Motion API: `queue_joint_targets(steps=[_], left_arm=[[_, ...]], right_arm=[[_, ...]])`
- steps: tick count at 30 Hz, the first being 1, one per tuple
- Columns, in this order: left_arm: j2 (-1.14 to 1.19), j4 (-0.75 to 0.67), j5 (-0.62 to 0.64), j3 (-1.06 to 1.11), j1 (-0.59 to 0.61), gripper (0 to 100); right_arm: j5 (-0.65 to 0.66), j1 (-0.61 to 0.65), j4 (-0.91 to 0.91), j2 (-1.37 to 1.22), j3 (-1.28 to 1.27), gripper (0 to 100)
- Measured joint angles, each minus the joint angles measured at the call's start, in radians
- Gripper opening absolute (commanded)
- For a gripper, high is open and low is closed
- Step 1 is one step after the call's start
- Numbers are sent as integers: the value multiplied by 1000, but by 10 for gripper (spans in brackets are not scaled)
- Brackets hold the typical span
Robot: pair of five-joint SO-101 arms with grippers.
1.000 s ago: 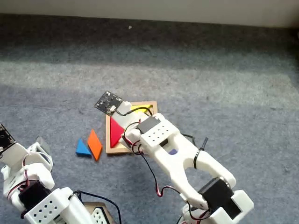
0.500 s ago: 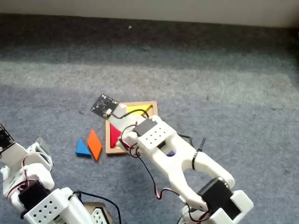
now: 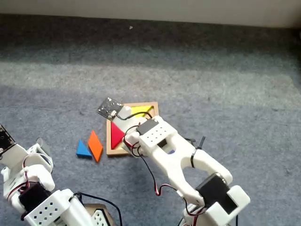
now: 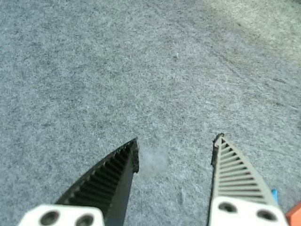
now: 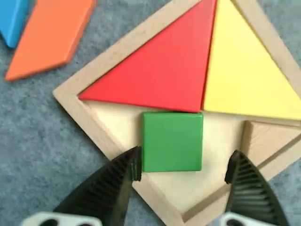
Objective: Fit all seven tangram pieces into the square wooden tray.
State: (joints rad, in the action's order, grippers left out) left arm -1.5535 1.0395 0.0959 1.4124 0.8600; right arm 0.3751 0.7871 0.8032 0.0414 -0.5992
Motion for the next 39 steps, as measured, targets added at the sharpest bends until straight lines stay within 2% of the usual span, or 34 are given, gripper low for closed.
queue_joint_targets(steps=[5,14,24,32,39], left_arm=[[0,0,0,0,0,252],[0,0,0,0,0,252],[0,0,0,0,0,252],[0,0,0,0,0,252],[0,0,0,0,0,252]], right_arm=[[-2,-23,-9,-97,14,275],[9,-123,-2,-100,51,275],[6,-98,0,-98,87,275],[6,-92,68,181,66,275],[6,-23,26,338,-149,274]])
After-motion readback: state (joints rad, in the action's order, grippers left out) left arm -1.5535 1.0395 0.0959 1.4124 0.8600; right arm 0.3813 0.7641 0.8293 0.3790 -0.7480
